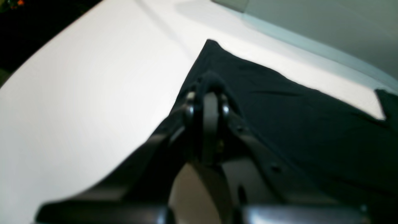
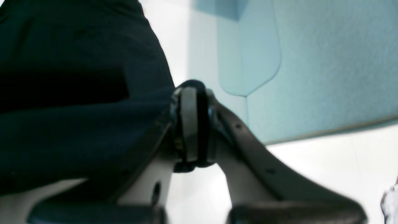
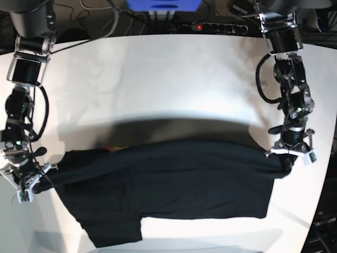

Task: Fold the T-shirt properly
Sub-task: 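Drag the folded edge back toward the robot with both grippers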

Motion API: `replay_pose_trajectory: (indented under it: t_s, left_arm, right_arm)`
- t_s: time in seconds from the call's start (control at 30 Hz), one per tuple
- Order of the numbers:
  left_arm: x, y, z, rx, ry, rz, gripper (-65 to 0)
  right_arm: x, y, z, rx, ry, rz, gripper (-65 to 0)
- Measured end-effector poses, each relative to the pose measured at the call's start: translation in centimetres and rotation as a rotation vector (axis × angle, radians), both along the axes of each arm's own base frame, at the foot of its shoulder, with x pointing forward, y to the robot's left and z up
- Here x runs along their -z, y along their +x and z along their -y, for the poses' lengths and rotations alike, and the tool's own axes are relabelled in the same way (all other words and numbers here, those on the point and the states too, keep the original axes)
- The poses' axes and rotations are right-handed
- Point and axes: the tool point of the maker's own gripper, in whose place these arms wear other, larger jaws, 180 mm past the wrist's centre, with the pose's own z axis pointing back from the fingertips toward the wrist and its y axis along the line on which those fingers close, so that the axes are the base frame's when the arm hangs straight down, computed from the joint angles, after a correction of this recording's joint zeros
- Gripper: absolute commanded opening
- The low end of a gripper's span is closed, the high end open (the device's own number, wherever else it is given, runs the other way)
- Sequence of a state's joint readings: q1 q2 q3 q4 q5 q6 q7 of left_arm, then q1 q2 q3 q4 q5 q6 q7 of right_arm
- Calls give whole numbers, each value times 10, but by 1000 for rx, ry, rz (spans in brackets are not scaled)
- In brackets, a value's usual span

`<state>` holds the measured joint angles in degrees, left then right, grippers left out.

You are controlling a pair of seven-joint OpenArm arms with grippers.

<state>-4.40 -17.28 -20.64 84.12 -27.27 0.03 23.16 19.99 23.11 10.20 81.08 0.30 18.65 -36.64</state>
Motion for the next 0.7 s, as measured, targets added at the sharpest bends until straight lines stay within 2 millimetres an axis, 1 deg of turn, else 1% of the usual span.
replay_pose_trajectory:
  t_s: [0.1, 0.17, 0.2, 0.33, 0.4, 0.5, 0.63, 0.7]
  left_arm:
    - [12, -10, -1, -3, 2, -35, -650]
    - [22, -19, -1, -2, 5, -57, -650]
    - [26, -25, -2, -4, 4, -67, -650]
    - [50, -56, -16, -53, -17, -133, -650]
    - [61, -70, -22, -71, -12, -167, -650]
    - [76, -90, -23, -72, -10, -214, -650]
    - [90, -113, -30, -93, -8, -266, -650]
    - [98, -125, -30, -94, -6, -296, -650]
  right_arm:
    - [17, -13, 3, 4, -7, -39, -650]
    - [31, -28, 3, 4, -17, -75, -650]
    - [34, -36, 3, 3, -23, -82, -650]
    - [47, -73, 5, 7, -47, -106, -650]
    - [60, -92, 3, 0, -57, -149, -650]
    - [80, -119, -5, -23, -53, -207, -650]
    - [101, -147, -6, -31, -60, -277, -650]
    - [109, -159, -6, -33, -59, -306, -650]
